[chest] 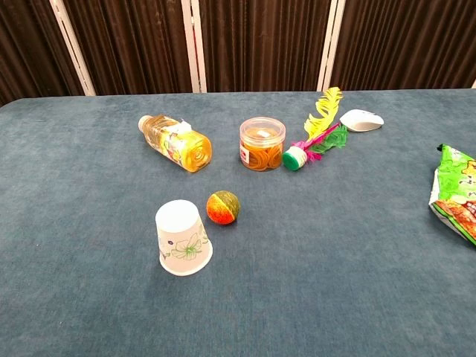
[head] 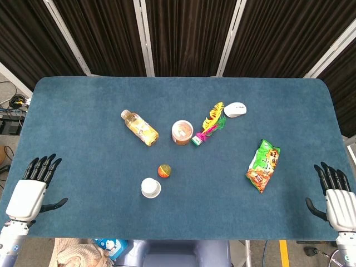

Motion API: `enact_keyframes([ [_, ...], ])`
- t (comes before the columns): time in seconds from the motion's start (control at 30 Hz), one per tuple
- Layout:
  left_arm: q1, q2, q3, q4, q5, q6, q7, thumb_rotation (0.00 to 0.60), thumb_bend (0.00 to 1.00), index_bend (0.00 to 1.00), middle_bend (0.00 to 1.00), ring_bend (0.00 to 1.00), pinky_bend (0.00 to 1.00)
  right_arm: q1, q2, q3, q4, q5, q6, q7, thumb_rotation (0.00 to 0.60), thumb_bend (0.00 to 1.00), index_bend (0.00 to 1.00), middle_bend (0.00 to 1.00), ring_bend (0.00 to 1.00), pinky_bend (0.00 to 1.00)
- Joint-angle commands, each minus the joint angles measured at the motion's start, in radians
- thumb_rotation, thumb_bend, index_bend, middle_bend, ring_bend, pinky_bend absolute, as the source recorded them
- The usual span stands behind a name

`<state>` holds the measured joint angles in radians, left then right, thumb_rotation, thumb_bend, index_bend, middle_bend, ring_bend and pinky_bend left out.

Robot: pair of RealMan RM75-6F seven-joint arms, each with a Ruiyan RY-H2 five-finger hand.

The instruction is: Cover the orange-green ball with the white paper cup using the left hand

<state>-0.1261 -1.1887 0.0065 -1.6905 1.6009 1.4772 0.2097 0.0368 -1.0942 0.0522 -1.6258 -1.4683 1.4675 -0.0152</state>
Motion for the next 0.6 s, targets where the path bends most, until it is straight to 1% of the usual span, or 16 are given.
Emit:
enact_keyframes([
  [0.03,0.000,0.000,0.000,-0.001,0.000,-0.001,0.000,0.600,0.08,0.00,0.00,0.00,0.00,0.000,0.000,0.000,0.000,-0.001,0.000,0.001,0.600,0.35,0.00,0.00,0.00,0.03],
  [0.43,-0.002,0.002,0.006,0.000,0.011,-0.006,-0.001,0.600,0.08,0.00,0.00,0.00,0.00,0.000,-0.001,0.001,-0.001,-0.001,0.002,0.000,0.600,0.35,0.00,0.00,0.00,0.03],
  [0.6,-0.025,0.007,0.011,0.014,0.048,-0.026,0.009,0.600,0.08,0.00,0.00,0.00,0.00,0.001,-0.003,0.005,-0.004,0.011,-0.004,-0.002,0.600,0.35,0.00,0.00,0.00,0.03],
])
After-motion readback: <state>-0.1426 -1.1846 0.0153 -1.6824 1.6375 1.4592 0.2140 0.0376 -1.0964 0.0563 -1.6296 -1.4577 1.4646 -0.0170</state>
